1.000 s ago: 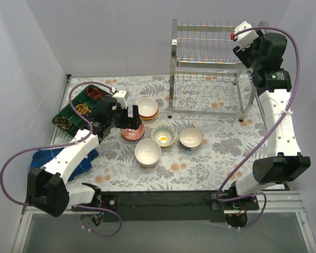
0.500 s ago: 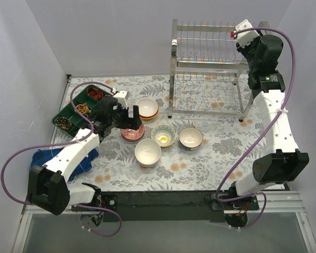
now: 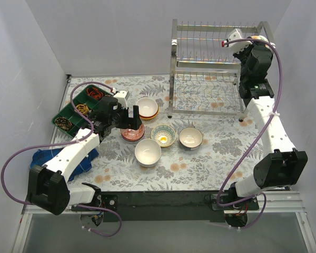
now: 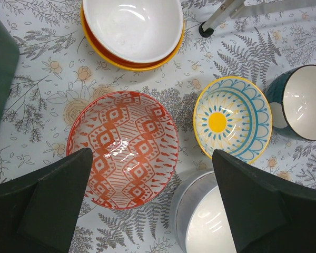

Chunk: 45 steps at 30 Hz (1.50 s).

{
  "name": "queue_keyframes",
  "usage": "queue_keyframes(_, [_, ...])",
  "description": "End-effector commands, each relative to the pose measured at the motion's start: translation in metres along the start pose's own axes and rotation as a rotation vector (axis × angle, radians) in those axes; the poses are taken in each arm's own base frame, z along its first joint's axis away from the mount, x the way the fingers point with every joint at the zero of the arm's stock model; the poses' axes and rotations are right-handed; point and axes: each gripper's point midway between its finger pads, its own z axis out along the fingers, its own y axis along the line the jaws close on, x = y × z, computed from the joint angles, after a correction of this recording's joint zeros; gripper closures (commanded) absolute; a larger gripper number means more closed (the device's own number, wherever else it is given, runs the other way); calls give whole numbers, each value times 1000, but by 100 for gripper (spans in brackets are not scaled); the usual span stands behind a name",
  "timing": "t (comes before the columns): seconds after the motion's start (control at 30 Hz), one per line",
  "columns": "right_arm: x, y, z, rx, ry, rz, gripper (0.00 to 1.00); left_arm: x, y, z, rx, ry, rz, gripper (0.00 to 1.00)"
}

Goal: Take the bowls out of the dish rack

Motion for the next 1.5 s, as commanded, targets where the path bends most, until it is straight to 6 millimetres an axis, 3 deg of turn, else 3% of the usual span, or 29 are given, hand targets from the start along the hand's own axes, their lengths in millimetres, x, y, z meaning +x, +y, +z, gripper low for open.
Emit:
queue_keyframes(0.0, [-23, -22, -9, 143, -57, -60, 97, -8, -3, -3, 4, -16, 5, 2])
queue_keyframes(0.37, [-54, -42, -21, 392, -118, -135, 99, -8, -2, -3, -3, -17, 6, 2])
queue_keyframes(0.77, [-86, -53, -32, 504, -209, -125, 99, -8, -2, -3, -6, -18, 6, 2])
queue_keyframes(1.2, [-125, -68, -76, 498, -349, 33, 99, -9, -1, -4, -7, -20, 6, 2])
queue_keyframes(1.4, [-133, -68, -103, 426, -411, 198, 99, -10, -2, -5, -4, -25, 7, 2])
queue_keyframes(1.47, [-136, -59, -108, 367, -425, 250, 99, -10, -2, -5, -3, -28, 7, 2])
